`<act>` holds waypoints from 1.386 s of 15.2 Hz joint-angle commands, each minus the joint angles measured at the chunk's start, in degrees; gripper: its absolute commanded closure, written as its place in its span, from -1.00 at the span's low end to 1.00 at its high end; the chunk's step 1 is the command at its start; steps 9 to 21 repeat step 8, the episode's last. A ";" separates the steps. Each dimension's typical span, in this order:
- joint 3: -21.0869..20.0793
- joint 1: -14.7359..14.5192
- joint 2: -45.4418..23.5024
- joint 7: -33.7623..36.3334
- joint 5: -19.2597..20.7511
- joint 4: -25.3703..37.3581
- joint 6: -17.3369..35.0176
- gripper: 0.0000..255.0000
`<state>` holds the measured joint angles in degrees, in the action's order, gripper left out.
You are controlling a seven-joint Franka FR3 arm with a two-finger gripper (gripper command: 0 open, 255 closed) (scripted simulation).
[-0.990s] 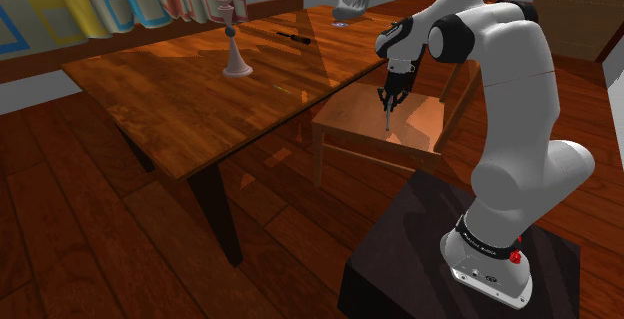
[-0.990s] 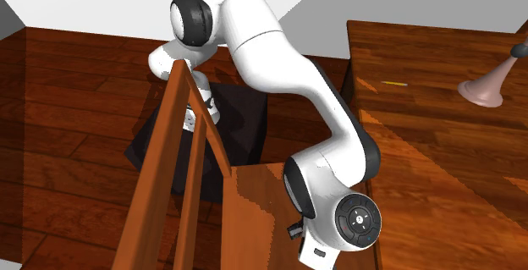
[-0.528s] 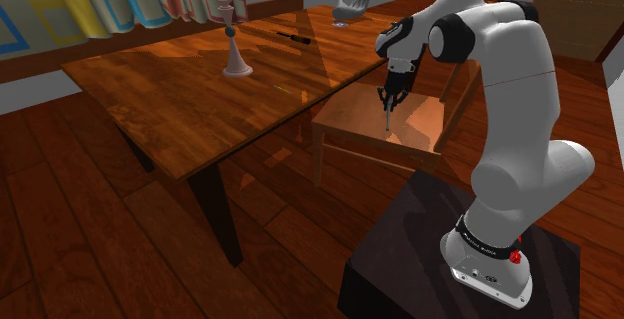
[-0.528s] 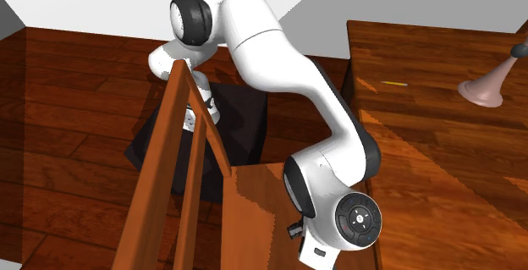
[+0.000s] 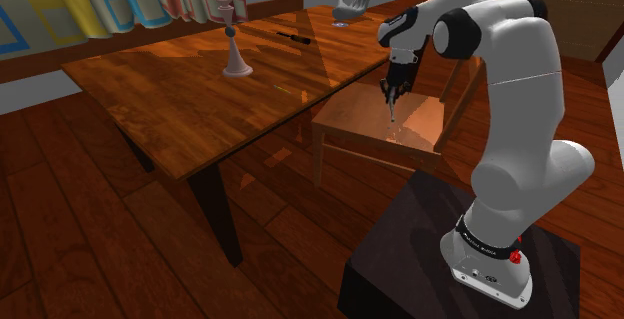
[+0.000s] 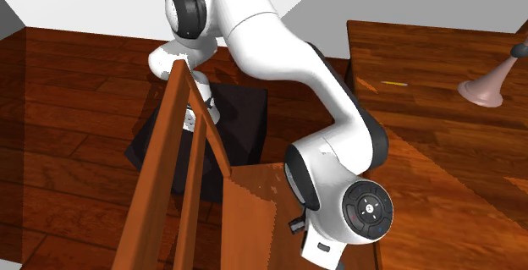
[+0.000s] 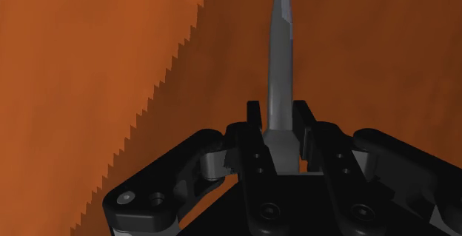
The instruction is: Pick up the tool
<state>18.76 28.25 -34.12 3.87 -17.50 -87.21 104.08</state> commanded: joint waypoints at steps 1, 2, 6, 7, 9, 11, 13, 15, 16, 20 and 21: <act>0.12 -0.03 0.56 0.30 0.23 0.74 -1.26 1.00; 0.18 -0.04 0.88 0.43 0.35 1.04 -1.84 1.00; 0.40 -0.06 2.02 0.91 0.79 2.39 -4.24 1.00; 0.41 -0.06 2.07 0.93 0.81 2.43 -4.33 1.00; 0.41 -0.06 2.06 0.93 0.81 2.44 -4.33 1.00; 0.41 -0.06 2.06 0.93 0.81 2.44 -4.33 1.00; 0.41 -0.06 2.06 0.93 0.81 2.44 -4.33 1.00; 0.41 -0.06 2.06 0.93 0.81 2.44 -4.33 1.00; 0.41 -0.06 2.06 0.93 0.81 2.44 -4.33 1.00; 0.41 -0.06 2.06 0.93 0.81 2.44 -4.33 1.00; 0.41 -0.06 2.06 0.93 0.81 2.44 -4.33 1.00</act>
